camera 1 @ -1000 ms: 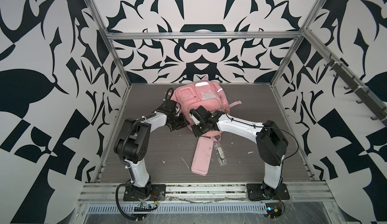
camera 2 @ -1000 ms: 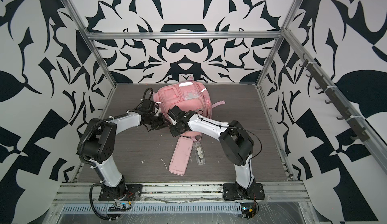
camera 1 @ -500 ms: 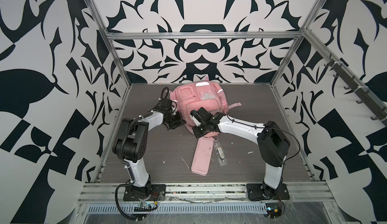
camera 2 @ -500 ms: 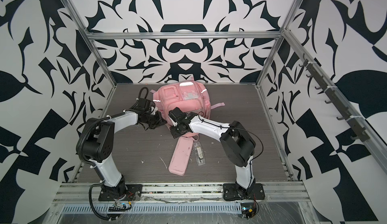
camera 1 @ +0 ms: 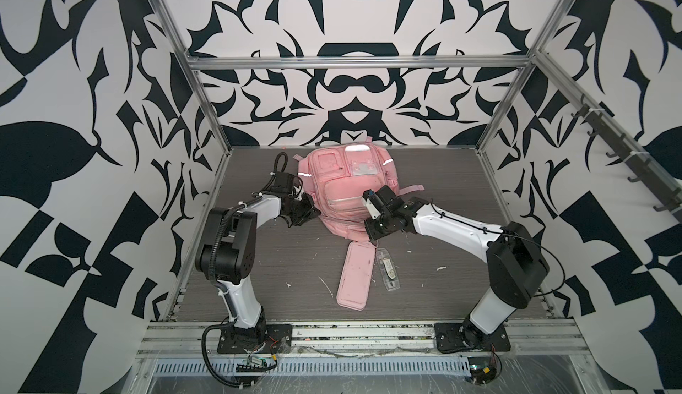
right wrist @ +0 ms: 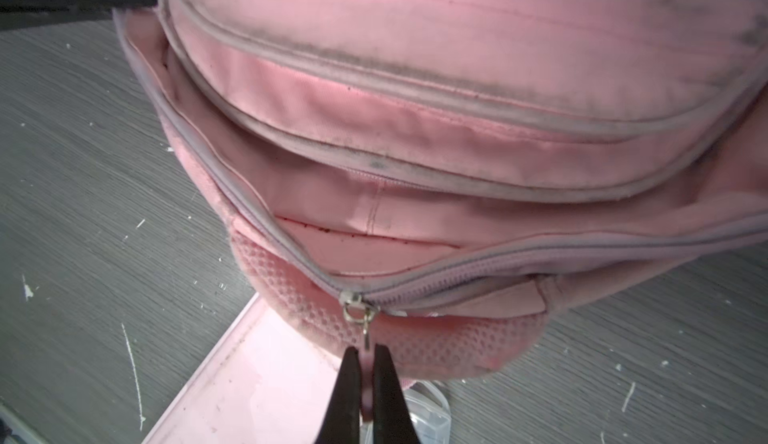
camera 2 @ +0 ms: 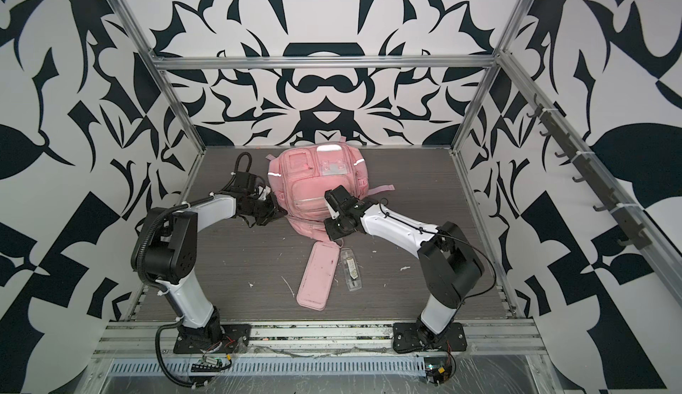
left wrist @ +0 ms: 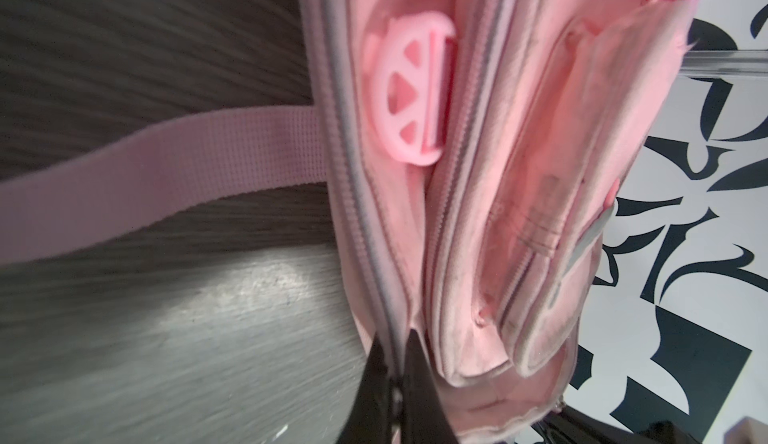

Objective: Pack the student bag

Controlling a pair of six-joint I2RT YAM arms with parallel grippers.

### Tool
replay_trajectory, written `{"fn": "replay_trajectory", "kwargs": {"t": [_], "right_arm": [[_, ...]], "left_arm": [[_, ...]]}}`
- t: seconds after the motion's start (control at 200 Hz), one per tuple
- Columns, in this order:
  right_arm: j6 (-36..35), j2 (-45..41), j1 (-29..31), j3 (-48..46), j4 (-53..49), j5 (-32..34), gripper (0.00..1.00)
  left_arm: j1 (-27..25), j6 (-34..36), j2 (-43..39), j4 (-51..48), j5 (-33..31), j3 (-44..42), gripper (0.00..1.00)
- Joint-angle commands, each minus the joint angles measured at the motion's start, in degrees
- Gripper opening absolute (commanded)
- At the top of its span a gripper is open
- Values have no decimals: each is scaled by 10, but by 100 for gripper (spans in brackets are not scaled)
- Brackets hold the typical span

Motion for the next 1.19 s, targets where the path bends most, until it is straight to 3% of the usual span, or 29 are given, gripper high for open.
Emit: {"fn": "replay_trajectory", "kwargs": {"t": [0.0,0.435,0.475,0.57,0.66,0.975,1.19], "right_arm": [[-3,-25,-3,1,-35,14,0],[10,6,34,58,-22,-1,0],[12,15,40,70,-22,-2,0],[13,36,52,97,-19,-4,0],[13,54,59,119,-16,-8,0],[3,105,72,178,-14,-34,0],[1,132,79,208,-14,-45,0]], "left_arm": [[15,0,16,20,-29,16,0],[0,-20,99,6,-31,152,5],[0,-19,105,0,-30,165,10],[0,-16,102,-6,-30,172,38],[0,-11,76,-6,-35,152,49],[-4,1,-39,-16,-23,21,49],[-45,-4,-54,-22,-14,6,48]]}}
